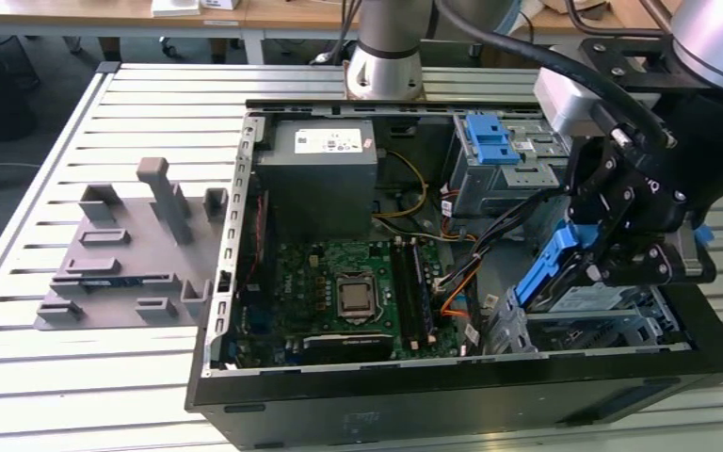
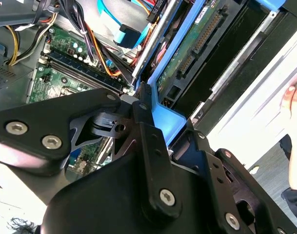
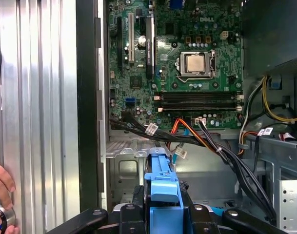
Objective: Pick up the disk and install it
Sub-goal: 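Insert the disk into the insertion slot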
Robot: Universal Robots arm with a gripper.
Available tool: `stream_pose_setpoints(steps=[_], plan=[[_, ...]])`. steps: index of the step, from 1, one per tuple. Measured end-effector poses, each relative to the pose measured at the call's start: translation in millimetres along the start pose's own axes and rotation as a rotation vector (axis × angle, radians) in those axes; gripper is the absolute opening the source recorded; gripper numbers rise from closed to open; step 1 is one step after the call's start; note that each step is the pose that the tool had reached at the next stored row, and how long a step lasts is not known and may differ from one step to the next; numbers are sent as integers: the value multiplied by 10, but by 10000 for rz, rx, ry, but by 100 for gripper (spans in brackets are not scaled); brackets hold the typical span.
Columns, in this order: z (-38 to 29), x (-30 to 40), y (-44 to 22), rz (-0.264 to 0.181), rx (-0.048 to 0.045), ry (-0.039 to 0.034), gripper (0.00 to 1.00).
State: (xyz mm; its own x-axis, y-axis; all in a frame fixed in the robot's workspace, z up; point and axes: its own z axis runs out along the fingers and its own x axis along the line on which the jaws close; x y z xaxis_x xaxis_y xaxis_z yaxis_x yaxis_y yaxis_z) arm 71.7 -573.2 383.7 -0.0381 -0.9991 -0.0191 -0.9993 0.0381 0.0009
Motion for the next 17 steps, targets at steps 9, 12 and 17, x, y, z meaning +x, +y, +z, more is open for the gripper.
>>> stream_pose_setpoints(steps=[9,12,17], plan=[[49,1,0,0,0,0,36],[64,1,0,1,0,1,36],[91,2,0,1,0,0,36]])
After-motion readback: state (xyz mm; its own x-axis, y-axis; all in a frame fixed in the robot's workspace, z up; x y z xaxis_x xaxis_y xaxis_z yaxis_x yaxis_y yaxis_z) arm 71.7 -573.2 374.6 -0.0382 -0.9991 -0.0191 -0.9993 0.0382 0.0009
